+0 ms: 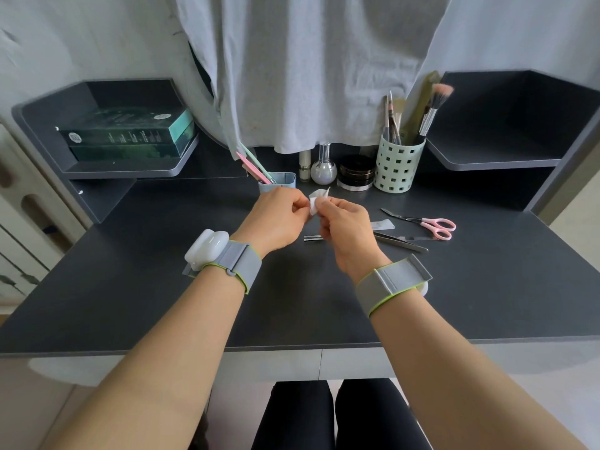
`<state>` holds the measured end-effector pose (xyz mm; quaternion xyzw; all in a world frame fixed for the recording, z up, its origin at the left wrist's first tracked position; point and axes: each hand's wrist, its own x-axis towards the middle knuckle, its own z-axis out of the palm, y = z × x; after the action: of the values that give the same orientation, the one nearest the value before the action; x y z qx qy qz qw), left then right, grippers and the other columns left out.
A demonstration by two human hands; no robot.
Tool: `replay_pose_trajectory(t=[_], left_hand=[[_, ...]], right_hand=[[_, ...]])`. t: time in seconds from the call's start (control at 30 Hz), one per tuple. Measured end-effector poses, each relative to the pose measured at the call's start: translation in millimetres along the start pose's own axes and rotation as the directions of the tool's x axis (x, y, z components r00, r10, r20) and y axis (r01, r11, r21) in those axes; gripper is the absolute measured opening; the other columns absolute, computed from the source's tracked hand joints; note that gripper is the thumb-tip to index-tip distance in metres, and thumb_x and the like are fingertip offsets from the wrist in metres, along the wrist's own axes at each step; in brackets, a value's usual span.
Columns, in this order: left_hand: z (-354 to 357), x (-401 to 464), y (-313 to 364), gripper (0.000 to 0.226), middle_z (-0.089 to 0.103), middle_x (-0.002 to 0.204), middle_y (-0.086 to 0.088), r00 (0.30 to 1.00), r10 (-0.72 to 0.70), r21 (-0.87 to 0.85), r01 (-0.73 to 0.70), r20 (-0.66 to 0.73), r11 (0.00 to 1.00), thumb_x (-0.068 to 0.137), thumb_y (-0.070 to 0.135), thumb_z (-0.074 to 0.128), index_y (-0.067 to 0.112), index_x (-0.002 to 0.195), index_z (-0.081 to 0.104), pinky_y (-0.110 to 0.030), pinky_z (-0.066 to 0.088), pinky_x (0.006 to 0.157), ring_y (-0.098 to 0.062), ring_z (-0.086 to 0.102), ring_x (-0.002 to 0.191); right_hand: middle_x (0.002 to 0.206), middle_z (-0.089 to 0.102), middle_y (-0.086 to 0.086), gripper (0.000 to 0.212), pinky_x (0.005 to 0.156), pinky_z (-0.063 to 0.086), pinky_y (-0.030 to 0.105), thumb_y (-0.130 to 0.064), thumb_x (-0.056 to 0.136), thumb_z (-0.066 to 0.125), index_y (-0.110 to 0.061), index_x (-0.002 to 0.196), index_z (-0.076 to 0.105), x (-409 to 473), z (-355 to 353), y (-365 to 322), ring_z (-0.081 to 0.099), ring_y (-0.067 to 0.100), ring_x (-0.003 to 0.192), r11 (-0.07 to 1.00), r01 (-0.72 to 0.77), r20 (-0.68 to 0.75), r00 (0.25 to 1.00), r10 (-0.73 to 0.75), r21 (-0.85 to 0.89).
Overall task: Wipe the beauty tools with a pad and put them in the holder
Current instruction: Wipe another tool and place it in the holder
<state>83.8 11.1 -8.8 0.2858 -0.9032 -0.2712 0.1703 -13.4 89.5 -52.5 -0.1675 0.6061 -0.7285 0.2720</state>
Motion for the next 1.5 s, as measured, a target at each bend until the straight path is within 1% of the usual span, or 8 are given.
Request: replay_pose_trajectory(t=[0.3,0.5,0.6,0.77,0.9,1.1,1.4,1.5], left_hand=[[-1.4,-3.8,2.2,0.014,0.072,0.094,-0.004,1.000,0.018,0.021,-0.018,0.001,1.000,0.098,0.028,0.061,0.019,0.097,0.072,-0.029,0.050,0.076,-0.022,0.064,0.089],[-0.6,-7.4,-1.7,0.013,0.070,0.090,0.001,1.000,0.012,0.013,-0.012,0.001,1.000,0.097,0.029,0.063,0.020,0.099,0.072,-0.023,0.042,0.070,-0.018,0.062,0.086],[-0.5,-8.1,-1.4,0.013,0.069,0.090,0.003,1.000,0.023,0.029,-0.023,0.003,0.999,0.098,0.027,0.061,0.019,0.101,0.072,-0.023,0.042,0.071,-0.016,0.062,0.086],[2.9,-8.0,-7.3,0.012,0.062,0.078,0.014,0.998,-0.011,-0.036,0.009,-0.054,0.999,0.097,0.024,0.061,0.021,0.095,0.072,-0.016,0.040,0.060,-0.009,0.059,0.077],[2.4,-4.0,-3.3,0.014,0.067,0.079,0.009,0.991,-0.035,-0.118,0.019,-0.127,0.993,0.097,0.026,0.060,0.021,0.090,0.071,-0.014,0.040,0.058,-0.009,0.060,0.074],[0.0,3.0,2.0,0.015,0.072,0.086,0.007,0.984,-0.030,-0.164,0.001,-0.174,0.986,0.097,0.028,0.060,0.022,0.098,0.073,-0.014,0.040,0.060,-0.010,0.062,0.077],[-4.3,7.8,3.4,0.017,0.073,0.090,0.007,0.984,-0.038,-0.191,0.004,-0.172,0.982,0.098,0.031,0.060,0.022,0.099,0.074,-0.016,0.042,0.058,-0.012,0.066,0.082],[-6.9,9.5,4.1,0.016,0.073,0.090,0.008,0.988,-0.023,-0.189,-0.006,-0.151,0.982,0.098,0.033,0.060,0.023,0.099,0.072,-0.014,0.042,0.062,-0.010,0.067,0.084]], right_hand=[[0.063,0.049,-0.002,0.020,0.057,0.035,0.026,-0.011,0.097,0.057,-0.012,0.078,0.063,-0.6,1.4,-5.2,0.039,0.010,0.055,0.994,0.027,0.008,1.000,-0.026,-0.102],[0.060,0.046,-0.003,0.018,0.056,0.036,0.025,-0.012,0.099,0.057,-0.010,0.082,0.062,6.2,-3.9,-10.9,0.037,0.009,0.052,0.998,-0.003,0.002,1.000,0.004,-0.056],[0.059,0.043,-0.002,0.022,0.054,0.034,0.025,-0.009,0.097,0.057,-0.012,0.076,0.058,9.9,-5.8,-16.4,0.035,0.009,0.050,1.000,-0.018,-0.045,0.999,0.018,0.002],[0.062,0.037,0.000,0.029,0.057,0.032,0.026,-0.007,0.095,0.059,-0.015,0.068,0.054,12.5,-14.0,-23.6,0.030,0.011,0.054,0.997,-0.026,-0.090,0.995,0.033,0.071],[0.060,0.038,-0.001,0.023,0.055,0.032,0.026,-0.006,0.095,0.058,-0.012,0.073,0.059,7.9,-8.9,-22.7,0.031,0.011,0.054,0.999,-0.011,-0.029,1.000,0.012,0.037],[0.063,0.047,0.000,0.020,0.056,0.034,0.026,-0.010,0.096,0.059,-0.010,0.078,0.067,1.5,2.8,-23.1,0.036,0.010,0.054,0.998,0.040,0.088,0.995,-0.036,-0.048],[0.051,0.052,-0.014,0.025,0.063,0.038,0.029,-0.012,0.096,0.059,-0.015,0.073,0.068,2.9,5.8,-34.2,0.040,0.010,0.058,0.971,0.160,0.116,0.983,-0.141,-0.175],[0.057,0.050,-0.008,0.021,0.066,0.040,0.032,-0.017,0.096,0.059,-0.016,0.076,0.066,5.4,4.7,-37.8,0.042,0.010,0.057,0.947,0.172,0.103,0.983,-0.149,-0.271]])
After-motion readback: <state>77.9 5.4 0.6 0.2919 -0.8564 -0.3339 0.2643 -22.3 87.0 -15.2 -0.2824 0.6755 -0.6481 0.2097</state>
